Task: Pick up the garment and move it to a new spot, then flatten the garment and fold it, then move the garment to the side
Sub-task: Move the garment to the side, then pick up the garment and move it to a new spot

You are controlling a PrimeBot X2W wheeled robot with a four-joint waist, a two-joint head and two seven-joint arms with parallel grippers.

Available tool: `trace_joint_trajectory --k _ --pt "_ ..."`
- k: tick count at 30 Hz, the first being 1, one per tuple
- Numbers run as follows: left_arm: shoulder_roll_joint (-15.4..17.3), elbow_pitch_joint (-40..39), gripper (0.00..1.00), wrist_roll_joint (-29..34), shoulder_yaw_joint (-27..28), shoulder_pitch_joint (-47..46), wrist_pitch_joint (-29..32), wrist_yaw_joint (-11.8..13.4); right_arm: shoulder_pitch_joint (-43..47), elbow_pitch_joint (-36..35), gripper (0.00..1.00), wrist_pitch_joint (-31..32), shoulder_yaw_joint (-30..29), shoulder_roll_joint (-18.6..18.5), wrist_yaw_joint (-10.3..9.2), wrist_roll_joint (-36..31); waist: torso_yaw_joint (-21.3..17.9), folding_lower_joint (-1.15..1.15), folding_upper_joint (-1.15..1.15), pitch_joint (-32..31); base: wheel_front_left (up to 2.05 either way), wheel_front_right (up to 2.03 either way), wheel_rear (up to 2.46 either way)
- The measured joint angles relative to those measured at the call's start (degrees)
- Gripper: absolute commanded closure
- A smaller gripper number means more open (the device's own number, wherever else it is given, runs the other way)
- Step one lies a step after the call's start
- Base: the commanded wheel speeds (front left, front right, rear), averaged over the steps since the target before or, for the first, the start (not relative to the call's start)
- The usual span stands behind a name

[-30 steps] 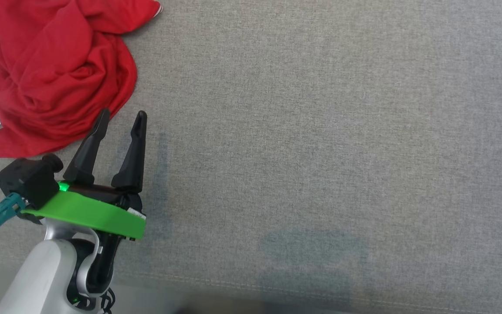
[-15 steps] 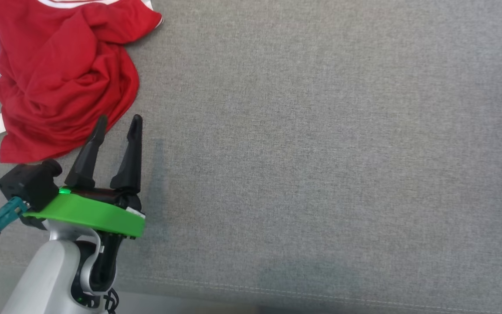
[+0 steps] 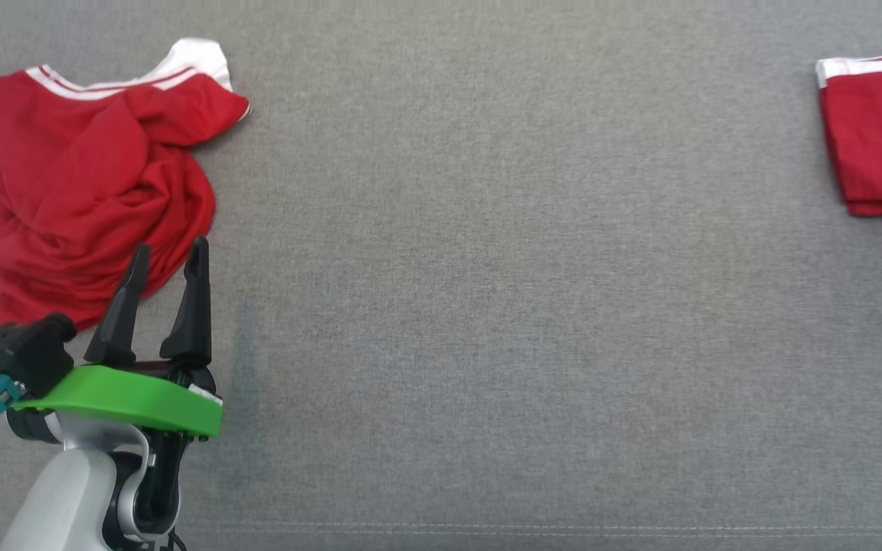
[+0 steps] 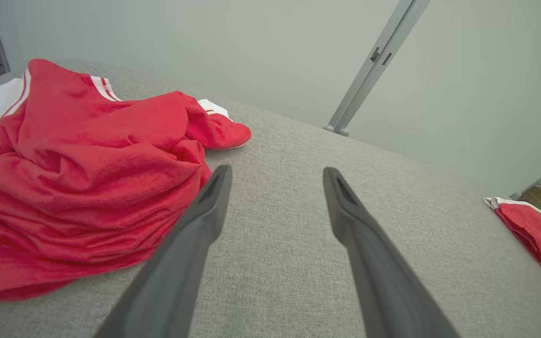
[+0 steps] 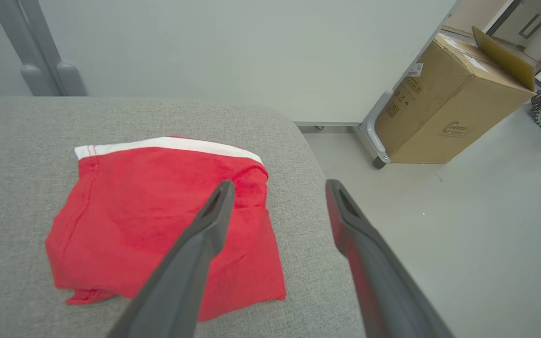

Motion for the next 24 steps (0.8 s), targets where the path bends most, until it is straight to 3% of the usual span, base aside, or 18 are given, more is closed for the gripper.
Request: trace_joint_trajectory --k 4,14,24 --pt "-0.1 1.4 0.00 0.1 -0.2 1.3 -0.5 0.0 0.6 -2.9 0.00 -4.5 -1.0 1.8 0.00 0.1 -1.0 0.00 0.00 -2.5 0.00 0.00 0.00" --pt "2.5 4.8 0.00 5.0 0.0 5.2 -1.7 0.4 9.1 -9.6 0.00 -14.3 0.8 11.1 0.00 0.2 -2.1 0.00 0.00 -8.7 0.00 0.00 0.00" --pt "3.8 5.0 0.00 7.1 1.3 7.2 -2.3 1.1 20.2 -11.6 0.00 -19.2 5.2 17.7 -0.04 -0.5 -1.7 0.00 0.00 -11.6 0.00 0.00 0.00"
